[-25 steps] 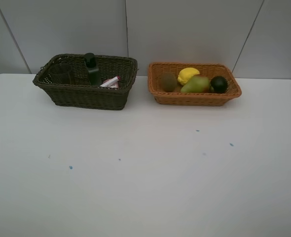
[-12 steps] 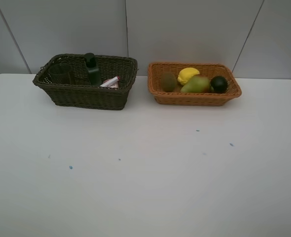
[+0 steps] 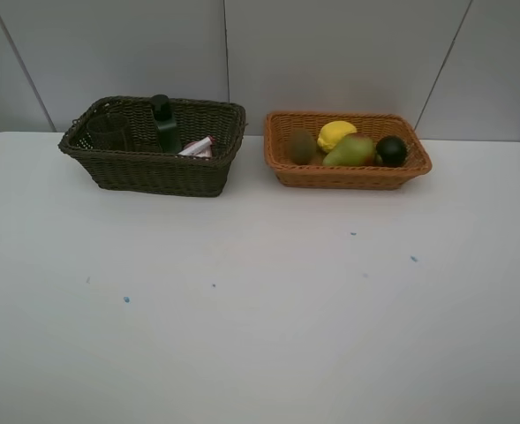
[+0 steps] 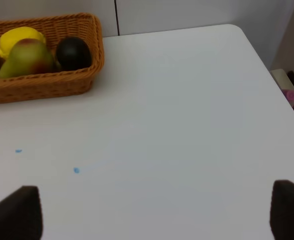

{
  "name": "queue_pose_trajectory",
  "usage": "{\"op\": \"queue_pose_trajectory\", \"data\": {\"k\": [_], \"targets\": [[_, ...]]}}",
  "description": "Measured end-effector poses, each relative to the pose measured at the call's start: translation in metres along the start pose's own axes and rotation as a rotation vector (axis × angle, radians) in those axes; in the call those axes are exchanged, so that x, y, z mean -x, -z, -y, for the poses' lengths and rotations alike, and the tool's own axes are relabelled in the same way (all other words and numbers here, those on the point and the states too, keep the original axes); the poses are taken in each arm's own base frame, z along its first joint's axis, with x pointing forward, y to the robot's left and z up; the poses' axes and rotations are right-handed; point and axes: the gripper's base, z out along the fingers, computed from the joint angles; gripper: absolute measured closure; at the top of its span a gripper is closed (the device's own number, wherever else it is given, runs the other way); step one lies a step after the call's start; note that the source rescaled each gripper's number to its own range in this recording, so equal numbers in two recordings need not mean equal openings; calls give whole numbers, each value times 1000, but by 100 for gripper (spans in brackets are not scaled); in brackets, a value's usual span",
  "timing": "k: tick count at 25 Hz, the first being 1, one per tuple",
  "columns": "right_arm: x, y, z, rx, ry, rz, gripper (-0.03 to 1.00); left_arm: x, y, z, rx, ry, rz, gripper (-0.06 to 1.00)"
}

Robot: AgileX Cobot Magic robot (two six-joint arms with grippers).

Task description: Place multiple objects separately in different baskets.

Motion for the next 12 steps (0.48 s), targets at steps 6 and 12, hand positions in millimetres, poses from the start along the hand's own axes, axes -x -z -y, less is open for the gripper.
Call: {"op": "queue_pose_trajectory", "data": {"k": [6,12], "targets": [[0,0,0,0,0,0,-3,-2,3,1,199,107,22,-6],[0,0,0,0,0,0,-3,-6,9,6,239,101,71,-6]]}}
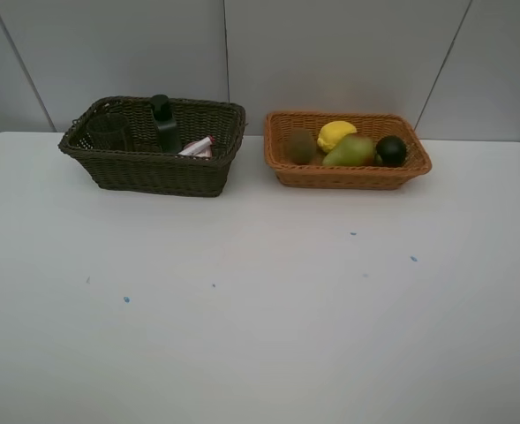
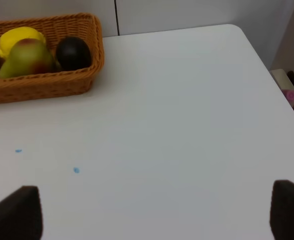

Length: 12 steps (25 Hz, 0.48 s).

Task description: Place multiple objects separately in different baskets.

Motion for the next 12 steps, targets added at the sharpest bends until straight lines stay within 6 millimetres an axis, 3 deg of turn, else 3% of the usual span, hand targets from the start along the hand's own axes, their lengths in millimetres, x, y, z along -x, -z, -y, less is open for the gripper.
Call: {"op": "queue_pose_trajectory", "data": {"k": [12], "targets": [[0,0,0,0,0,0,-3,0,0,0,-3,-6,0,-6]]}}
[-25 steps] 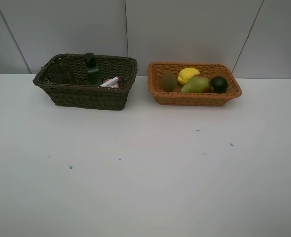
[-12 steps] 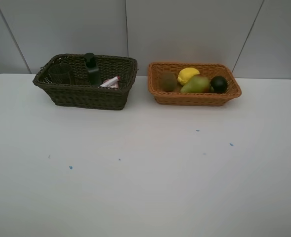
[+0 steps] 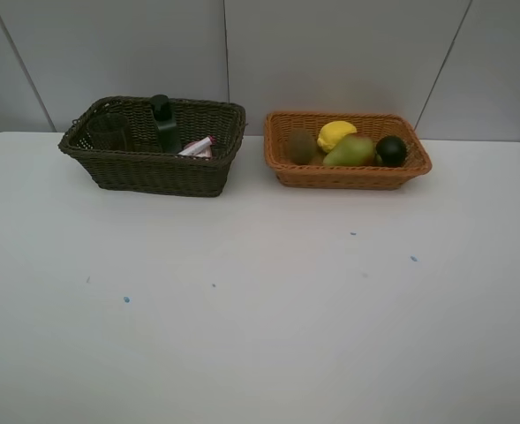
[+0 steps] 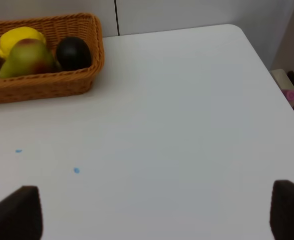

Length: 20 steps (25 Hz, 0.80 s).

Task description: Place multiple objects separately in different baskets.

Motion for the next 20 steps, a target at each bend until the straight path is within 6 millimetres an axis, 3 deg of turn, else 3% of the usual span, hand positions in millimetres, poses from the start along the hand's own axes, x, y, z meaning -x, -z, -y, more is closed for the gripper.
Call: {"op": "queue_pose_trajectory", "data": {"k": [20], "targets": [[0,0,0,0,0,0,-3,0,0,0,1,1,0,-6]]}}
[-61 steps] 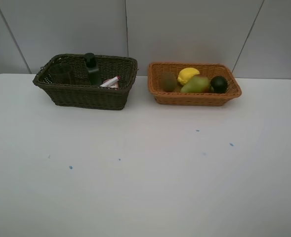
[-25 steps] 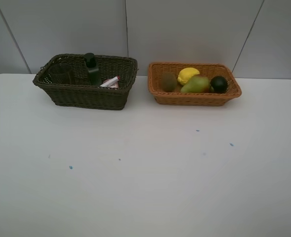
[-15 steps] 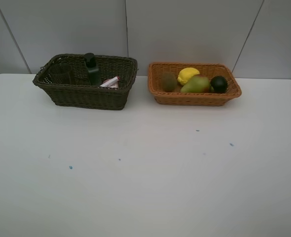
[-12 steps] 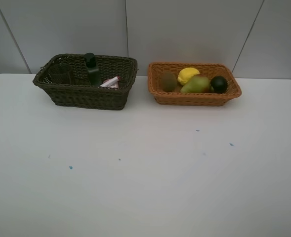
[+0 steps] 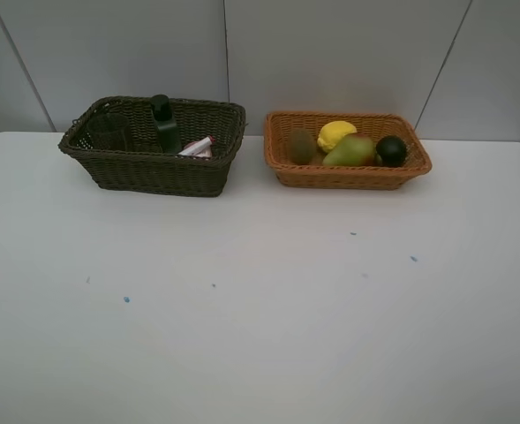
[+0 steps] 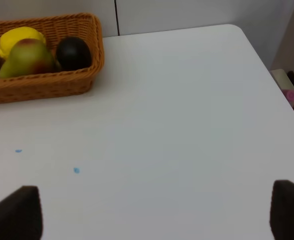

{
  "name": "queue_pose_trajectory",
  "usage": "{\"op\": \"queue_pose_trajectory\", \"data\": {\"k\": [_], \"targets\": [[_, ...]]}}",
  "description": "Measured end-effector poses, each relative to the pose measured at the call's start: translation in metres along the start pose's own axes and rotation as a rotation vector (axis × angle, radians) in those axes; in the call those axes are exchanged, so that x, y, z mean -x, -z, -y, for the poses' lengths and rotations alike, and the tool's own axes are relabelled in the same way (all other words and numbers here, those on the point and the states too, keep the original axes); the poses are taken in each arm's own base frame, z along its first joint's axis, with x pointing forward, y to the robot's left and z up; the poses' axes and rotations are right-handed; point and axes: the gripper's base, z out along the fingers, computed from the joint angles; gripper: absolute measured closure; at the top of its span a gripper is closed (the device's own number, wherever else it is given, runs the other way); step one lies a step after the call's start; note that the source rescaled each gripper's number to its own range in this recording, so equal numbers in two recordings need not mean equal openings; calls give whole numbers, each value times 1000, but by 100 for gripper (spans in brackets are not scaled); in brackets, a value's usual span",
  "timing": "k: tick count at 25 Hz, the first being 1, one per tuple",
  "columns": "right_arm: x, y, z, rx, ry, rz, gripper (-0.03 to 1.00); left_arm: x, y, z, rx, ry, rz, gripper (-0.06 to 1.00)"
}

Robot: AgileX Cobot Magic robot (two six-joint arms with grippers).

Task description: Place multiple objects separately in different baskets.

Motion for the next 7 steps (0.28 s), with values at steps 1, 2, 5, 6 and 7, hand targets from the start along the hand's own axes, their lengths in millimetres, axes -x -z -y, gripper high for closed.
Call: {"op": "queue_pose_trajectory", "data": {"k": [1,2,5,6,7], "targets": [[0,0,0,0,0,0,-3,0,0,0,0,0,0,-6],[0,0,0,0,0,0,-3,0,0,0,0,0,0,-6],[0,0,0,0,0,0,-3,0,0,0,0,0,0,-6],[0,0,0,0,0,0,-3,0,0,0,0,0,0,-6],[0,0,0,0,0,0,-3,0,0,0,0,0,0,-6]]}}
